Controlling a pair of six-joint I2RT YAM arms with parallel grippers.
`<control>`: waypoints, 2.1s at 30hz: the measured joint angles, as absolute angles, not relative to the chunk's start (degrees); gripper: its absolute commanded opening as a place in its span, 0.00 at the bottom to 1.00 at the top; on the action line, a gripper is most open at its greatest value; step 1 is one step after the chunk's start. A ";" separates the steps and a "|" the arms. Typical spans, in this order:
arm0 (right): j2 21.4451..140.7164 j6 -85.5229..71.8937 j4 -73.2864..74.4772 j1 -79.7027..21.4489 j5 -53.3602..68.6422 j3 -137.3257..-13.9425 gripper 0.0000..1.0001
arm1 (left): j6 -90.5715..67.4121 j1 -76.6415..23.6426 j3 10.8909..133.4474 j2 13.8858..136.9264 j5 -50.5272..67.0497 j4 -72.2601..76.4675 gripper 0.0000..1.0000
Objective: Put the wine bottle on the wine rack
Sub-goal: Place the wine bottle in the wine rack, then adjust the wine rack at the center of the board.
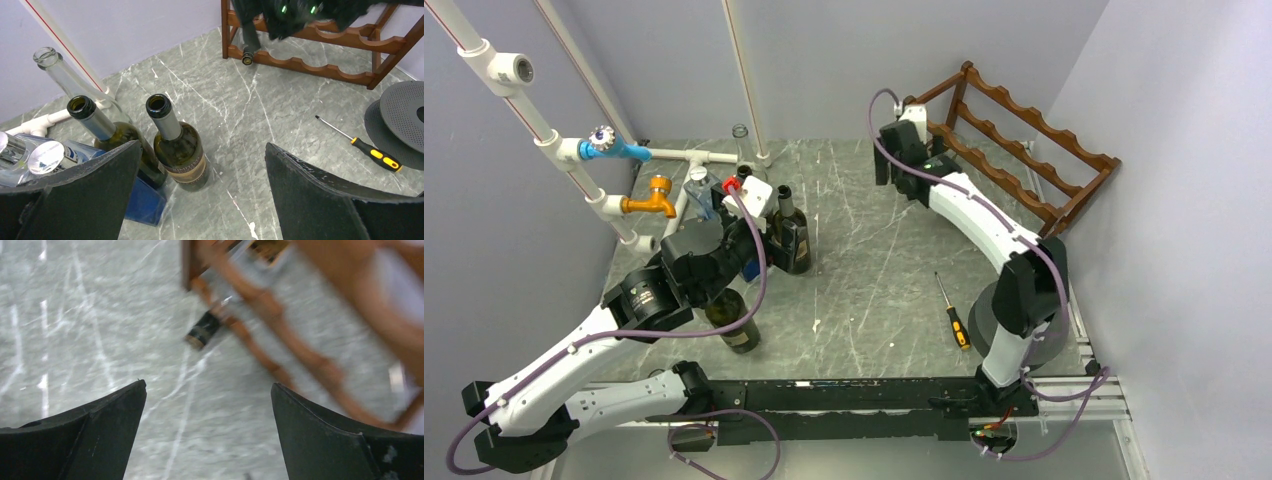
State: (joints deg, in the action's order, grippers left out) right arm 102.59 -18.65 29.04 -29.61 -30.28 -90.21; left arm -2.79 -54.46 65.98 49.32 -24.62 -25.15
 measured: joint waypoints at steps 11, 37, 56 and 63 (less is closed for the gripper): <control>100.14 2.98 40.77 -25.36 -49.52 -103.31 0.99 | -3.88 -54.46 65.98 49.32 -23.77 -25.15 0.99; 105.43 27.51 33.12 -19.59 -53.98 -93.47 0.12 | -4.16 -54.63 66.00 49.89 -23.35 -26.02 0.99; 103.61 42.50 16.78 -30.37 -58.37 -85.10 0.00 | -4.16 -54.65 66.02 51.27 -23.35 -26.35 0.99; 89.30 48.66 8.82 -29.04 -47.79 -68.25 0.00 | -4.19 -54.74 66.02 51.27 -23.33 -26.44 0.99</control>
State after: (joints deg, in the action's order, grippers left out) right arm 89.30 48.66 8.82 -29.04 -47.79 -68.25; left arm -4.19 -54.74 66.02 51.27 -23.33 -26.44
